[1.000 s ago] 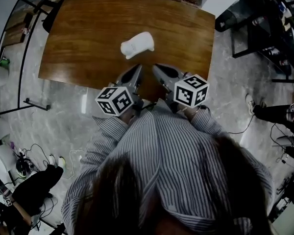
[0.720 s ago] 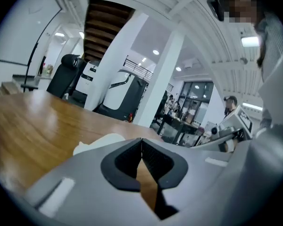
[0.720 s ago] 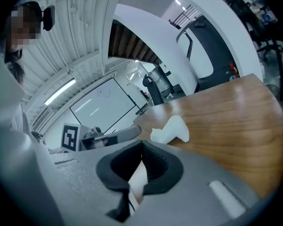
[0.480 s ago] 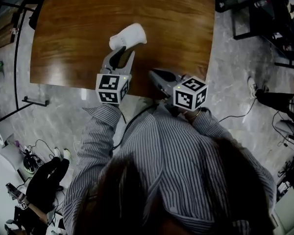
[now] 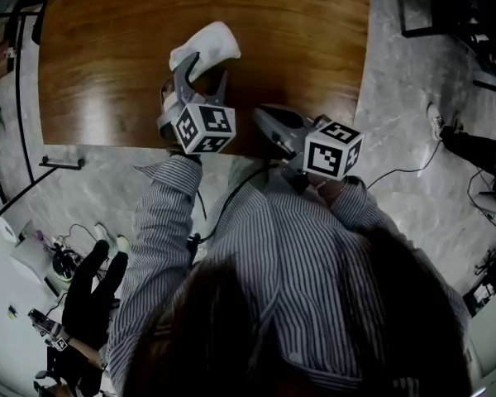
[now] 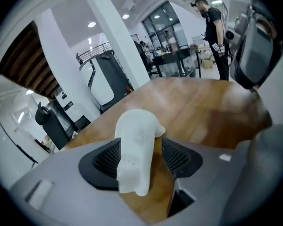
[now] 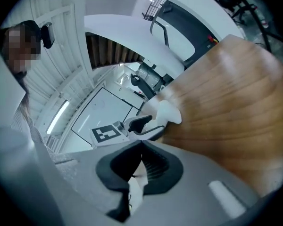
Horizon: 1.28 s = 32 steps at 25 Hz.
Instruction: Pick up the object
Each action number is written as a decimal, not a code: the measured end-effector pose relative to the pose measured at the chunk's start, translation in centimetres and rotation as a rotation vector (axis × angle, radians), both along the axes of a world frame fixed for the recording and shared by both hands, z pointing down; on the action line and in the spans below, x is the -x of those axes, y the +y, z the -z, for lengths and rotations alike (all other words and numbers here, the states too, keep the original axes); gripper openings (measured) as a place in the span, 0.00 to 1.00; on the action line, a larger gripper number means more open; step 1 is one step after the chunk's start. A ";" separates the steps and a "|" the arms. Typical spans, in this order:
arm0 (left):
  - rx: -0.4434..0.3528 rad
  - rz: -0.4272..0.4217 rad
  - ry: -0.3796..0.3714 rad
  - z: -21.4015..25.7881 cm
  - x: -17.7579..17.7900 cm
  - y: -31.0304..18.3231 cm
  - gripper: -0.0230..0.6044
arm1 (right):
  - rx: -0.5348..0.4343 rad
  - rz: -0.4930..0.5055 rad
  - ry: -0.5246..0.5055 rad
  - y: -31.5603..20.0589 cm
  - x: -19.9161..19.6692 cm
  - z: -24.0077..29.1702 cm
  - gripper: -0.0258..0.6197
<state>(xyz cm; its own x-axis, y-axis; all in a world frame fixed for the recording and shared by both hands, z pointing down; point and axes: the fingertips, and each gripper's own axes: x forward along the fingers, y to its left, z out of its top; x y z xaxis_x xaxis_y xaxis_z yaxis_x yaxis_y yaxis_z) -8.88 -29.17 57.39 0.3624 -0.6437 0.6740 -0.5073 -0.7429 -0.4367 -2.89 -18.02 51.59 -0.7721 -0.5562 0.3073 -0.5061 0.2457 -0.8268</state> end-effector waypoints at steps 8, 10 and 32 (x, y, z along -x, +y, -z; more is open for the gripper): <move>-0.108 -0.012 -0.189 -1.9 -0.3 -1.5 0.48 | 0.030 -0.057 -0.001 -0.8 -2.3 -1.5 0.04; -0.112 0.002 -0.203 -1.9 -0.5 -1.6 0.45 | 0.038 -0.060 -0.005 -0.6 -2.6 -1.7 0.04; -0.050 0.079 -0.058 0.7 1.7 -1.6 0.23 | 0.005 -0.042 -0.037 -1.7 -2.3 0.6 0.04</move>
<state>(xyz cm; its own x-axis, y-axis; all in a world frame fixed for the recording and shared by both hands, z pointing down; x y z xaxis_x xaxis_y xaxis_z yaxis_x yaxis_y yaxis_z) -10.57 -30.75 56.67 0.2702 -0.7022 0.6587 -0.5362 -0.6780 -0.5028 -0.62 -19.71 50.94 -0.7589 -0.5872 0.2816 -0.4846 0.2204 -0.8465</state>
